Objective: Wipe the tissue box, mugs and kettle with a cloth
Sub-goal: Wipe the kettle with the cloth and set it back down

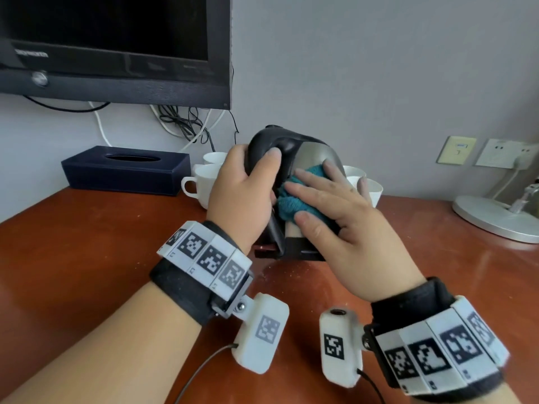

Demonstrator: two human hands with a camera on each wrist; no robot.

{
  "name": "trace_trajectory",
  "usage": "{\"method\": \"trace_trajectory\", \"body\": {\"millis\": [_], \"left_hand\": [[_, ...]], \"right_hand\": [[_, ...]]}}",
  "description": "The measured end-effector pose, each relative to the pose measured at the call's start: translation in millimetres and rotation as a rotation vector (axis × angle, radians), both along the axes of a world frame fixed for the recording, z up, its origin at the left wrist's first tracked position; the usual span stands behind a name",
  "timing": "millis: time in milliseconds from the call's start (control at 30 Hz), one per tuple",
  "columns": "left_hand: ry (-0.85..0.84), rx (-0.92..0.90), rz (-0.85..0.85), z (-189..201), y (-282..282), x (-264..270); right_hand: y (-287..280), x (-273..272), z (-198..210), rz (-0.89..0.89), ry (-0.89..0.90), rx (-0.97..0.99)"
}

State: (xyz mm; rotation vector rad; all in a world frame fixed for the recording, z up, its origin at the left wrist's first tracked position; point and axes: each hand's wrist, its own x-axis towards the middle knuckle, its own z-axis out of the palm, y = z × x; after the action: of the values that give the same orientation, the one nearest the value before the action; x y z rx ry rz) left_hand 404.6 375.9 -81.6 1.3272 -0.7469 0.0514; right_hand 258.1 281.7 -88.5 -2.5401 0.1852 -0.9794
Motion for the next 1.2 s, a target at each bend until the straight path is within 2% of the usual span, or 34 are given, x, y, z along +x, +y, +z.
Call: {"method": "trace_trajectory", "body": {"millis": [200, 467, 733, 900, 1200], "left_hand": [[0.127, -0.035, 0.091, -3, -4, 17], [0.254, -0.032, 0.151, -7, -7, 32], [0.118, 0.012, 0.182, -4, -8, 19], [0.109, 0.020, 0.195, -3, -7, 22], [0.109, 0.038, 0.190, -4, -7, 25]], "right_hand": [[0, 0, -2, 0.043, 0.049, 0.045], [-9, -2, -5, 0.000, -0.095, 0.199], [-5, -1, -6, 0.153, 0.028, 0.152], [-1, -2, -5, 0.186, 0.083, 0.092], [-12, -8, -6, 0.175, 0.000, 0.190]]}}
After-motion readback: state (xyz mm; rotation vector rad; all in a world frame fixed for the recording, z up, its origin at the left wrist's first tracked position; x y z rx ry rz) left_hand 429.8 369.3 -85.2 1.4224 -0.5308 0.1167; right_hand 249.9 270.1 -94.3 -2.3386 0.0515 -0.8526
